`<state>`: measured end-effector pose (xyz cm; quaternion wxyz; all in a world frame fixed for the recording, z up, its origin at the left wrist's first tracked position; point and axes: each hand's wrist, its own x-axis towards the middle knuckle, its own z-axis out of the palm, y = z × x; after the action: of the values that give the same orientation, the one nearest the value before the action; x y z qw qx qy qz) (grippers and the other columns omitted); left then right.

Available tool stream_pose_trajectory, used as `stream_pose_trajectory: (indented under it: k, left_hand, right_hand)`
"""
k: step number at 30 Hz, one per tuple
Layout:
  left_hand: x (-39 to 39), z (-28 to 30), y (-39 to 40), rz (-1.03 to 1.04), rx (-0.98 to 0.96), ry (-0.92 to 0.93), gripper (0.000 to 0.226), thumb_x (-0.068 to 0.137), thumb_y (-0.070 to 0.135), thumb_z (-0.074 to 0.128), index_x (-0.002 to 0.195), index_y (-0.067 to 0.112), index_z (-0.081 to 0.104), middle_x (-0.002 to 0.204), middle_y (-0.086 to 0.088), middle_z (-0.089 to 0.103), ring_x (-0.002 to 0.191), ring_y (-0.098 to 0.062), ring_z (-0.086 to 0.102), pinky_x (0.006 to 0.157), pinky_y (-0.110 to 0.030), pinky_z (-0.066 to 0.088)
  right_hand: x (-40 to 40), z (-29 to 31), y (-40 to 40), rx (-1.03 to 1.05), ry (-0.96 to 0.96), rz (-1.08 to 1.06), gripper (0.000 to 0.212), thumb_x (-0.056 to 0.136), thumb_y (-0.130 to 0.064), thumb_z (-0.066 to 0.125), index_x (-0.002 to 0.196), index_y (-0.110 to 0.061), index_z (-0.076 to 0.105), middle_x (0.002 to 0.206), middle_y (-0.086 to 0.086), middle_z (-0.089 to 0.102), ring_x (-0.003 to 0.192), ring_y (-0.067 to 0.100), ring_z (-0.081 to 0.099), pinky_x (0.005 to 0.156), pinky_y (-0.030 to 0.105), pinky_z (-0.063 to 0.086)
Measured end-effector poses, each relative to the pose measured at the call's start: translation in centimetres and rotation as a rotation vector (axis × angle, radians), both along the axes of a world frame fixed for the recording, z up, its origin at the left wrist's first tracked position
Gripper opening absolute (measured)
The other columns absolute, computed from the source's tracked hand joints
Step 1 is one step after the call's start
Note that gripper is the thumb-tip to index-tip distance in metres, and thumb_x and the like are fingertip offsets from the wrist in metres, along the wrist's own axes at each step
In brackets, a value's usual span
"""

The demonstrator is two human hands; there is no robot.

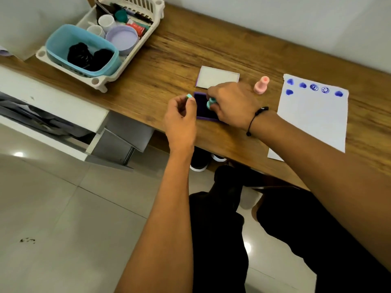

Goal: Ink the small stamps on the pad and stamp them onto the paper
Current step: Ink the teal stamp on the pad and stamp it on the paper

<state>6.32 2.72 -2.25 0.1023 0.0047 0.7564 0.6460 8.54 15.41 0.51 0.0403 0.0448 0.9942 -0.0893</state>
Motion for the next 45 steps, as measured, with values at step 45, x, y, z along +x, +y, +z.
stream_pose_trajectory:
  k: [45]
  left_hand:
    - [0.3, -0.3, 0.4, 0.046, 0.012, -0.045, 0.009, 0.086, 0.023, 0.055, 0.094, 0.018, 0.057, 0.091, 0.003, 0.063, 0.083, -0.007, 0.058, 0.073, -0.016, 0.048]
  right_hand:
    - [-2.2, 0.8, -1.8, -0.083, -0.101, -0.166, 0.025, 0.081, -0.023, 0.055, 0.095, -0.002, 0.058, 0.099, 0.024, 0.063, 0.089, 0.039, 0.057, 0.058, 0.031, 0.031]
